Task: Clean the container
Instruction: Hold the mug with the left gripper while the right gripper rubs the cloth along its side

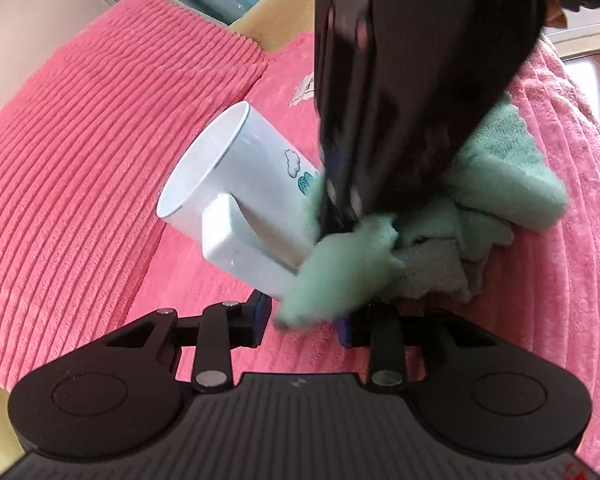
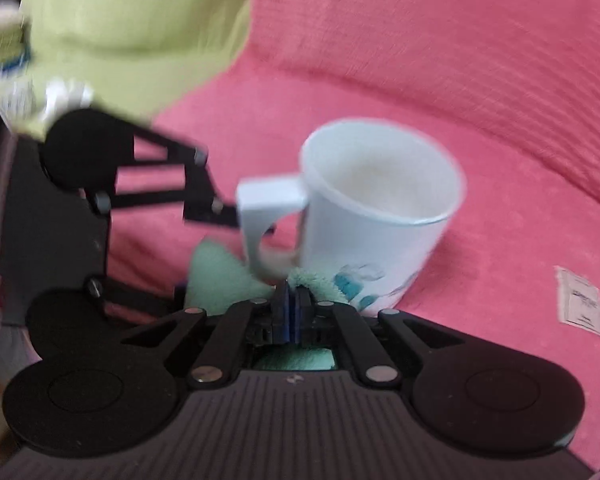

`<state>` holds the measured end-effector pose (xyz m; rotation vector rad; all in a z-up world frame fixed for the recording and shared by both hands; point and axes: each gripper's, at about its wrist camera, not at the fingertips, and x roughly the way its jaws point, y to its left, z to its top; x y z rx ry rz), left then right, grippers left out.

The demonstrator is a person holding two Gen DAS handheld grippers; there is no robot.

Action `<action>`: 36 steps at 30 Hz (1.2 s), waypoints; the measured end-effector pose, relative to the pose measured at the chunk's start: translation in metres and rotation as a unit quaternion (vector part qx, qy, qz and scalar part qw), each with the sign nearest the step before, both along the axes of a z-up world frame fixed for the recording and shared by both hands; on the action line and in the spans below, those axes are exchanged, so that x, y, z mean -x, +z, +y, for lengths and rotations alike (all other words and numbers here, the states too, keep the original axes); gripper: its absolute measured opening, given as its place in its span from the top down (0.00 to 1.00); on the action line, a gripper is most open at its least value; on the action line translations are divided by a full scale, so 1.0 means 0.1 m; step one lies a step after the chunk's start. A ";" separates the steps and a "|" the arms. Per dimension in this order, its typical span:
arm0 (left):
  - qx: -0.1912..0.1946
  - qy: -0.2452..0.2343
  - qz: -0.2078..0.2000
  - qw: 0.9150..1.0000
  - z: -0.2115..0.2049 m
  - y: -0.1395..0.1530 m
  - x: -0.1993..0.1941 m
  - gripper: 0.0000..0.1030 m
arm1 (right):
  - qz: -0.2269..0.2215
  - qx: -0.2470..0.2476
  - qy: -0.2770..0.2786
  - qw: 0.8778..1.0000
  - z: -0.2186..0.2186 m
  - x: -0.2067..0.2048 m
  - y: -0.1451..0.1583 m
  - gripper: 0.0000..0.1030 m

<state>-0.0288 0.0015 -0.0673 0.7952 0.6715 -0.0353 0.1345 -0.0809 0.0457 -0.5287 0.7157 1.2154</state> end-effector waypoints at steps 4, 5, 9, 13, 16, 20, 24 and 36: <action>0.011 -0.003 0.003 1.000 0.01 0.05 0.04 0.61 | 0.045 -0.106 -0.016 0.993 -0.26 -0.08 -0.14 1.00; 0.013 -0.005 0.004 1.000 0.02 0.05 0.05 0.61 | 0.048 -0.132 -0.006 0.990 -0.29 -0.07 -0.18 0.98; 0.020 -0.005 0.007 1.000 0.06 0.08 0.07 0.62 | 0.036 -0.172 0.029 0.984 -0.28 -0.11 -0.32 0.98; 0.033 -0.015 0.018 0.999 0.09 0.09 0.13 0.64 | 0.064 -0.153 0.065 0.984 -0.23 -0.22 -0.38 1.00; 0.039 -0.017 0.020 0.999 0.10 0.10 0.10 0.64 | 0.059 -0.103 0.090 0.989 -0.14 -0.24 -0.29 1.00; 0.050 -0.012 0.026 0.998 0.08 0.15 0.13 0.63 | 0.014 -0.016 0.118 0.993 0.13 -0.12 -0.15 1.00; 0.058 -0.004 0.030 0.998 0.08 0.17 0.16 0.62 | -0.012 0.043 0.120 0.992 0.28 -0.01 -0.09 1.00; 0.071 -0.002 0.017 0.997 0.03 0.30 0.33 0.61 | 0.001 0.208 0.083 0.975 0.58 -0.18 -0.04 1.00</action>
